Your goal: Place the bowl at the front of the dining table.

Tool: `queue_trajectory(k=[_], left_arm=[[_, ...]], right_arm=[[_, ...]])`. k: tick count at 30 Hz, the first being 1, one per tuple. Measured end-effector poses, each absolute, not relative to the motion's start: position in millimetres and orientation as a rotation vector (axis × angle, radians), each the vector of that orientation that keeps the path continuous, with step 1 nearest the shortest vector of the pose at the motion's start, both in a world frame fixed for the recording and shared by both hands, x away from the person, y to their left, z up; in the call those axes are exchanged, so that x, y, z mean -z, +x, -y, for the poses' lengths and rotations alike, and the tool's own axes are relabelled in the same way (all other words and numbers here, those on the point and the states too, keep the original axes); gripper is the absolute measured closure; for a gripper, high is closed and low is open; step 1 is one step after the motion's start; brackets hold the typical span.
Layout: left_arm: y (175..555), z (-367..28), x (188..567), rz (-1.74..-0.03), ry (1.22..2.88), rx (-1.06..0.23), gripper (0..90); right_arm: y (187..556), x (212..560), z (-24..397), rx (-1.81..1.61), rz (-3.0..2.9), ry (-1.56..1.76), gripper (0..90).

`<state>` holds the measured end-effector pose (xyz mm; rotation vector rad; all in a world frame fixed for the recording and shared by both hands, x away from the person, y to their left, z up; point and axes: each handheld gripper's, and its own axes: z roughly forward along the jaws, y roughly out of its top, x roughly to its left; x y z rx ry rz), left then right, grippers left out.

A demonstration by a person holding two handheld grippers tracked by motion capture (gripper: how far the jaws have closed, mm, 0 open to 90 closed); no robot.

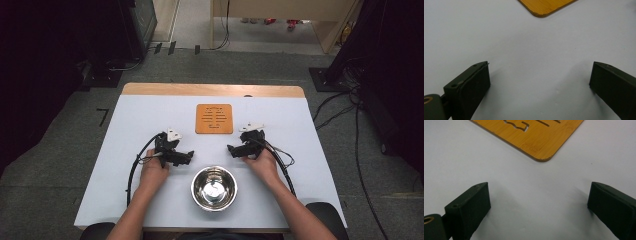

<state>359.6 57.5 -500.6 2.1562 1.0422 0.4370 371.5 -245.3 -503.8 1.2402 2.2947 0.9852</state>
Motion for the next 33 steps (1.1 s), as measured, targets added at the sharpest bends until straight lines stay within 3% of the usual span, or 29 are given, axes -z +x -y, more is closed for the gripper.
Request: queue_trajectory(k=[9,13,21,33], left_arm=[[359.5,-57.4,500.5,-1.042,2.157,-0.439,2.9],[359.5,-57.5,500.5,-1.041,2.157,-0.439,2.9],[359.7,-57.5,500.5,-1.041,2.159,-0.437,2.9],[359.8,-57.6,500.4,-1.041,2.159,-0.436,2.9]], right_arm=[[372.4,499.6,242.8,-0.943,-2.317,1.263,6.7],[371.7,494.2,242.1,-0.913,-2.337,1.288,15.5],[370.8,489.2,246.8,-0.948,-2.383,1.296,24.0],[366.9,481.1,246.5,-0.985,-2.440,1.302,29.7]])
